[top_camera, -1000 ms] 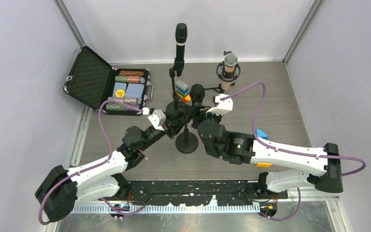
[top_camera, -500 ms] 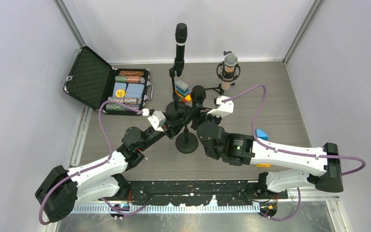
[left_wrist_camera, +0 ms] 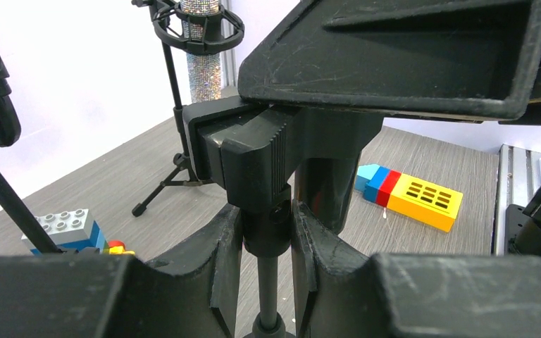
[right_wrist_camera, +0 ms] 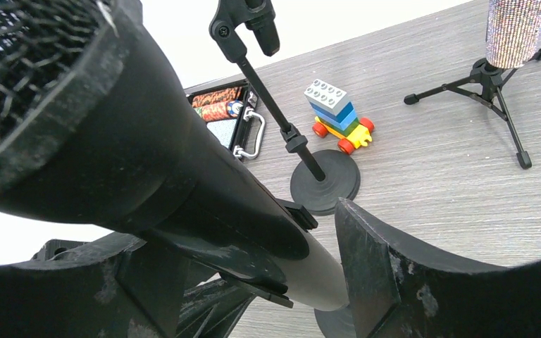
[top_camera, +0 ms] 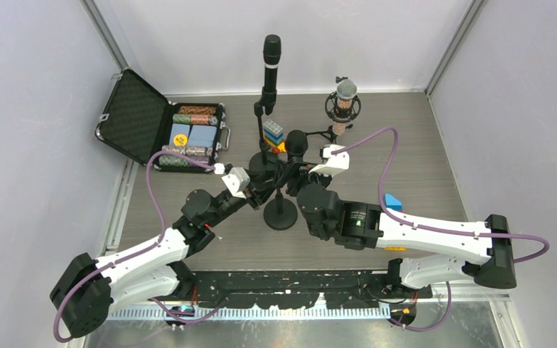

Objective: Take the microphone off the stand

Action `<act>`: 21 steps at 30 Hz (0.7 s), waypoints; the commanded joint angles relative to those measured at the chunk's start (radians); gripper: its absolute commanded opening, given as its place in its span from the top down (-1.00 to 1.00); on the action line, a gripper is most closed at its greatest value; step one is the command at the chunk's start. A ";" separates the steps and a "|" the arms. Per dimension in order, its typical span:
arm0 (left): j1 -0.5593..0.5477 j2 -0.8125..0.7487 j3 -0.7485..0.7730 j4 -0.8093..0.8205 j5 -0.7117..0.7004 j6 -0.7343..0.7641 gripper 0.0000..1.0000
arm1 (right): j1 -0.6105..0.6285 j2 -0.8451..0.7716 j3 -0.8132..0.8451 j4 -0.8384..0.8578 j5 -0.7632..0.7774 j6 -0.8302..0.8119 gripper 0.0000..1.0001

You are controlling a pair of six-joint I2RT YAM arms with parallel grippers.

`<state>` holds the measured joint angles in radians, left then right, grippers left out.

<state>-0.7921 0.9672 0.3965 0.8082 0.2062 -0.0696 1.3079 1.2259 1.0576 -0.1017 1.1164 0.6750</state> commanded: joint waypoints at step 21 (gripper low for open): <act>-0.006 0.049 -0.071 -0.285 0.065 0.029 1.00 | 0.019 0.096 -0.107 -0.408 -0.050 -0.081 -0.48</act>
<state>-0.7918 0.9703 0.3935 0.7952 0.2104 -0.0650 1.3140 1.2434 1.0580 -0.1101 1.1332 0.7208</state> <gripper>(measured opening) 0.288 0.749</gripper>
